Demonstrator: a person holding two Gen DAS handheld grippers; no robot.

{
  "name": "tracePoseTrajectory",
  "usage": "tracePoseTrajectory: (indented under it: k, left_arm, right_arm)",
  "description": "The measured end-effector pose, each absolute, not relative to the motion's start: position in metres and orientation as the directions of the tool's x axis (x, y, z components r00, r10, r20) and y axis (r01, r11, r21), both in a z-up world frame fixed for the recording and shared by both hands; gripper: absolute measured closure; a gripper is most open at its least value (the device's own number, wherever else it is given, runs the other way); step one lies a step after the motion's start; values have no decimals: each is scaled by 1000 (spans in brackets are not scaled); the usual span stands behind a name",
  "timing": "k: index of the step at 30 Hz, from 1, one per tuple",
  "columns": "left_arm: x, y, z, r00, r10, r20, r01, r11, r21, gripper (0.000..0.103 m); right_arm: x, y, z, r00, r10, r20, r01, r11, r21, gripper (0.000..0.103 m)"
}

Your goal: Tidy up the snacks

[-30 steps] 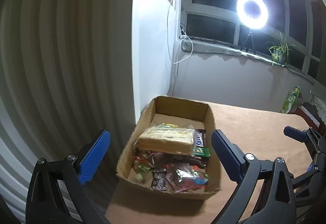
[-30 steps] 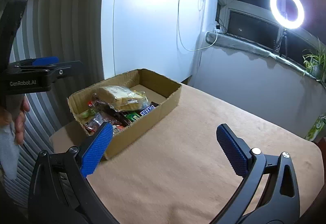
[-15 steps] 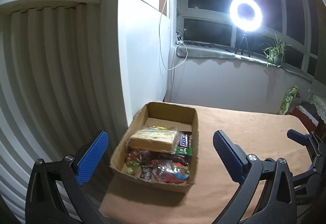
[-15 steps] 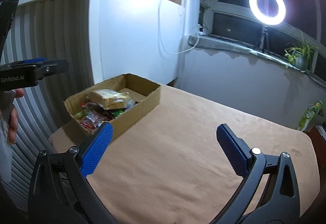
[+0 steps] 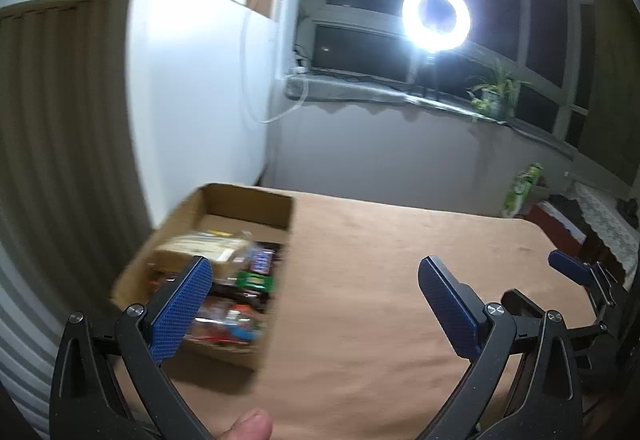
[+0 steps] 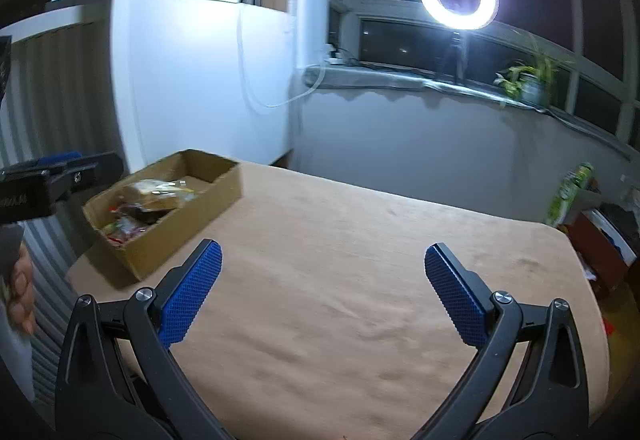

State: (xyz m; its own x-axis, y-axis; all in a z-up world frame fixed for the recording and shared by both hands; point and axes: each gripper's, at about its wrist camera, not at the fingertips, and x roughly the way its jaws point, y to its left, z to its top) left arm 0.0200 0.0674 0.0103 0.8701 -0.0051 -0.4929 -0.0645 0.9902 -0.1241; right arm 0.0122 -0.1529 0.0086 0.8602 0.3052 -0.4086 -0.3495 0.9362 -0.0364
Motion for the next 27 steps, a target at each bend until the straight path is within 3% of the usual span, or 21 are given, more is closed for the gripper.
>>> tracePoseTrajectory:
  k: [8, 17, 27]
  left_arm:
    - [27, 19, 10, 864, -82, -497, 14, 990, -139, 0]
    - [23, -18, 12, 863, 37, -504, -41, 999, 4, 0]
    - [18, -27, 9, 850, 31, -526, -26, 1000, 17, 0]
  right_arm:
    - [11, -205, 17, 890, 212, -403, -242, 970, -24, 0]
    - [7, -237, 23, 905, 174, -387, -184, 983, 11, 0]
    - [4, -233, 22, 901, 186, -392, -201, 980, 4, 0]
